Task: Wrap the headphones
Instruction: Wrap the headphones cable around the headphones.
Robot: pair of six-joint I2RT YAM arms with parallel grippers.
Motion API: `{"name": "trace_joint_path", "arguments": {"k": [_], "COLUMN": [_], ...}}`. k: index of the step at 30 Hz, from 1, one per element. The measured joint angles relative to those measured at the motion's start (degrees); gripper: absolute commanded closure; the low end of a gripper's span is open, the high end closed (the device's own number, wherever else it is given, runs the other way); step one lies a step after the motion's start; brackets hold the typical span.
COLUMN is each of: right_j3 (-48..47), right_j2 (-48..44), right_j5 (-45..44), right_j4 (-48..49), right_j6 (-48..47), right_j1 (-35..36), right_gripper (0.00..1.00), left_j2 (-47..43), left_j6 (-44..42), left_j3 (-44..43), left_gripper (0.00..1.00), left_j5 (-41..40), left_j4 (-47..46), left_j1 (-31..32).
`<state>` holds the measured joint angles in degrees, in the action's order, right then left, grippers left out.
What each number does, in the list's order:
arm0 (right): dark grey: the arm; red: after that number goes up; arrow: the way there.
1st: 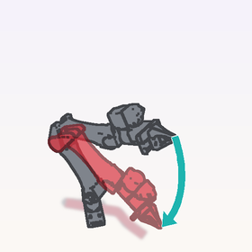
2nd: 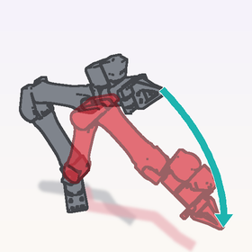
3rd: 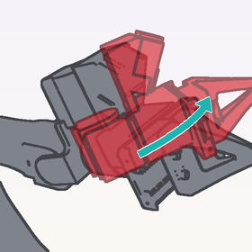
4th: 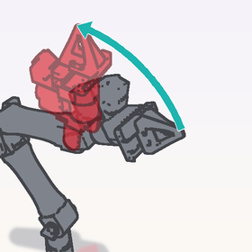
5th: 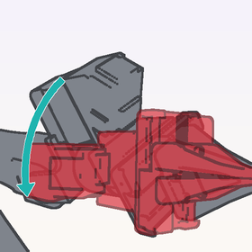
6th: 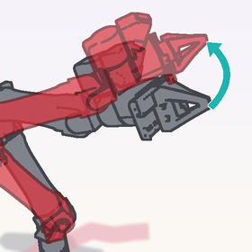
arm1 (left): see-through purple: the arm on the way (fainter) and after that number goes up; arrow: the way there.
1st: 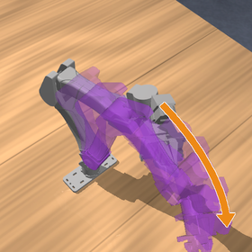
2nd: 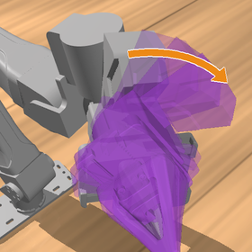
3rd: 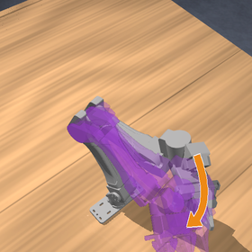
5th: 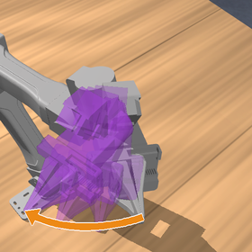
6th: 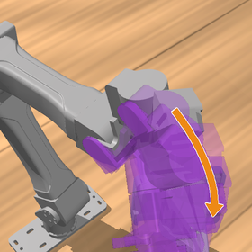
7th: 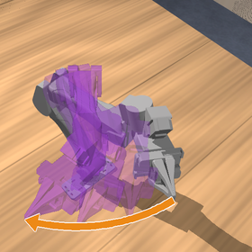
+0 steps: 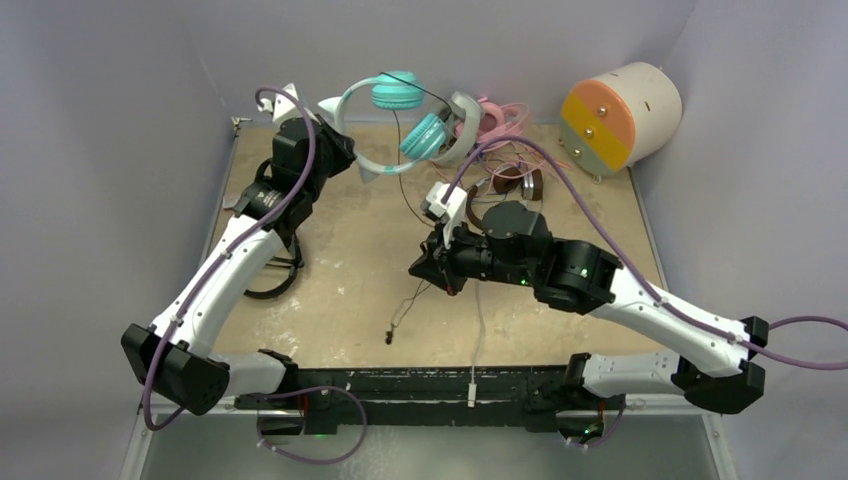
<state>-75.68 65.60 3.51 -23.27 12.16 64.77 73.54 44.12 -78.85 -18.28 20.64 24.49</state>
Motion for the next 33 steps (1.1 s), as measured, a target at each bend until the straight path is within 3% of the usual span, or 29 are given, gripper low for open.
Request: {"name": "trace_joint_path", "arguments": {"k": [13,23,33], "right_j3": [-22.77,-33.48,-42.42], "right_j2": [7.54,13.94,20.0], "right_j5": [-4.0,-8.52,-6.95], "right_j4": [-19.69,-29.18,-34.18], "right_j6": [-5.53,-10.29,-14.32], "right_j1": [0.07,-1.01,-9.35], "right_gripper": [1.0,1.0,1.0], "left_j2": [2.34,2.69,3.52], "left_j6": [-6.95,-12.37,-13.53], "left_j3": [11.67,17.64,19.52], "left_gripper": [1.0,1.0,1.0], "left_j5": [-3.23,-1.31,4.33], "left_j4": [-5.9,-4.92,-2.8], "left_j1": [0.42,3.04,4.44]}}
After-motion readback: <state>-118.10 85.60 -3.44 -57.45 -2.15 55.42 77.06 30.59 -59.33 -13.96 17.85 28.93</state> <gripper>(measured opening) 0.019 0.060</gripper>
